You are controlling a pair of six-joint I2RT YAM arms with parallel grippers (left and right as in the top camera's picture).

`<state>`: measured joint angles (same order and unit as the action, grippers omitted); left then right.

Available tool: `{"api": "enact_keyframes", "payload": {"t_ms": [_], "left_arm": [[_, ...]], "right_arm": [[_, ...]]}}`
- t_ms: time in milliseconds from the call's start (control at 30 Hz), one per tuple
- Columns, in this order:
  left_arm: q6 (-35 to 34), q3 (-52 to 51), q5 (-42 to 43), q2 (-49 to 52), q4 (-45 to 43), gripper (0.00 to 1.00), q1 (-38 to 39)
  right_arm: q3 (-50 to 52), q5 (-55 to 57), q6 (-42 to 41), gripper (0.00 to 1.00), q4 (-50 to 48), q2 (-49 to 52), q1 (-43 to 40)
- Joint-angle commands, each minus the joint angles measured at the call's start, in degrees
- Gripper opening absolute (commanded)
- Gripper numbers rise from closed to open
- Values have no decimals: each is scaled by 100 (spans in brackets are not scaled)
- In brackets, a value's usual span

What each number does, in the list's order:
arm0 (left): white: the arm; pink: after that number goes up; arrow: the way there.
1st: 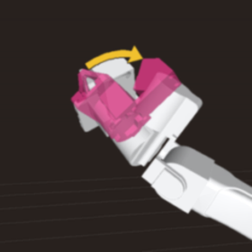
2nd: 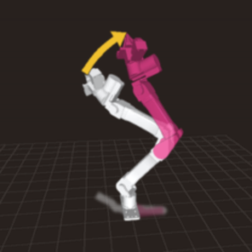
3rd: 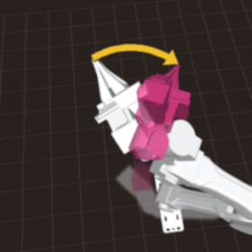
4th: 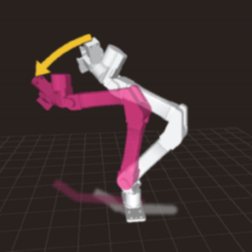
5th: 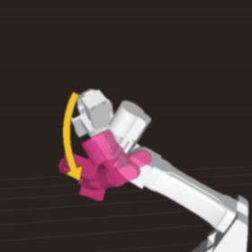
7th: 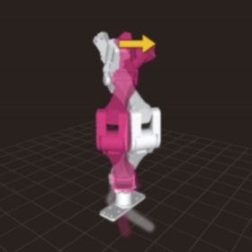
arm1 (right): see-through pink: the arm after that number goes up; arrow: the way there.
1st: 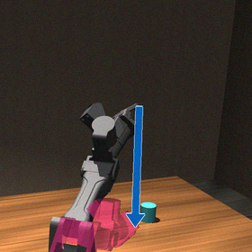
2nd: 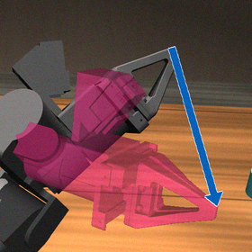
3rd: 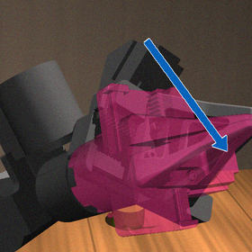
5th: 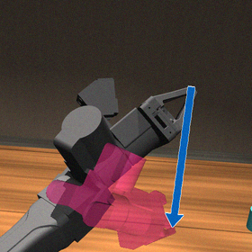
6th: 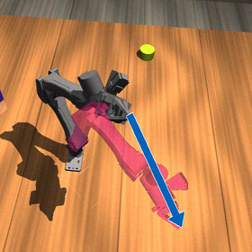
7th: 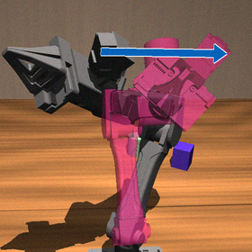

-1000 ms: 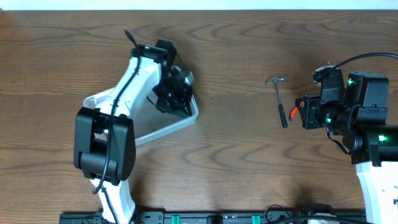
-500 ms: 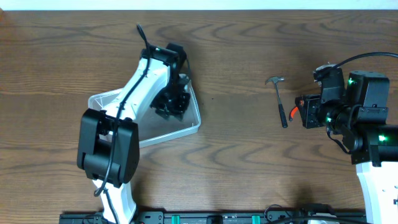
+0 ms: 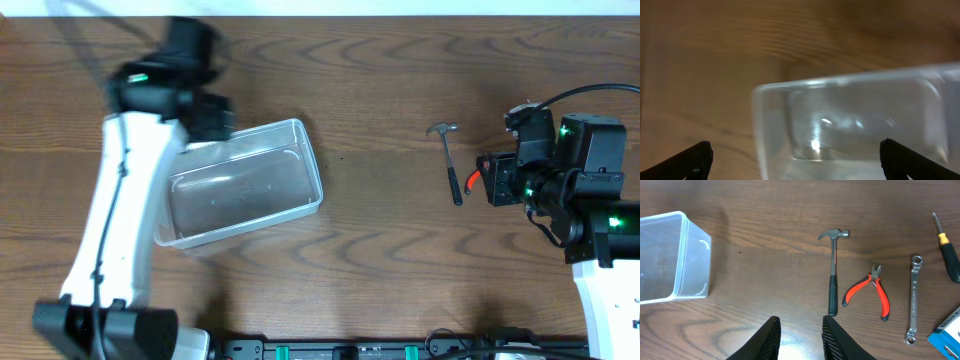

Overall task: Pack container
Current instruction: 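Drag the clear box with the left gripper toward the table center, then push the box right with the left gripper, then retract left arm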

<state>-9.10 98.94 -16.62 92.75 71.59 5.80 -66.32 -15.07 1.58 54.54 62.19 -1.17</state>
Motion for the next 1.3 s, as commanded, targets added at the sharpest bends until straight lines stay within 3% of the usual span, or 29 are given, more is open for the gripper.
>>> {"api": "enact_keyframes", "payload": {"t_ms": [0, 133, 367, 467, 667, 967, 1133, 1267], "left_arm": [[-634, 39, -398, -31, 68, 100, -802], [-1305, -57, -328, 111, 236, 97, -1790], [-1930, -125, -223, 645, 813, 58, -2776], [-1928, -127, 20, 960, 988, 34, -2959], [-1908, -127, 291, 1696, 1244, 12, -2955], [-1521, -127, 1346, 2579, 1434, 6, -2719], [-1447, -127, 1508, 2802, 1375, 6, -2417], [-962, -127, 2157, 2824, 1060, 6, -2076]], "right_arm": [[-105, 72, 87, 31, -9, -4, -68], [-105, 74, 87, 28, -7, -7, -68], [-105, 127, 131, 27, -13, -7, -68], [-105, 179, 133, 27, -11, -7, -68], [-105, 179, 133, 28, -17, -7, -68], [-105, 179, 133, 28, -74, -7, -70], [-105, 179, 133, 28, -79, -7, -68], [-105, 177, 133, 28, -81, -7, -68]]}}
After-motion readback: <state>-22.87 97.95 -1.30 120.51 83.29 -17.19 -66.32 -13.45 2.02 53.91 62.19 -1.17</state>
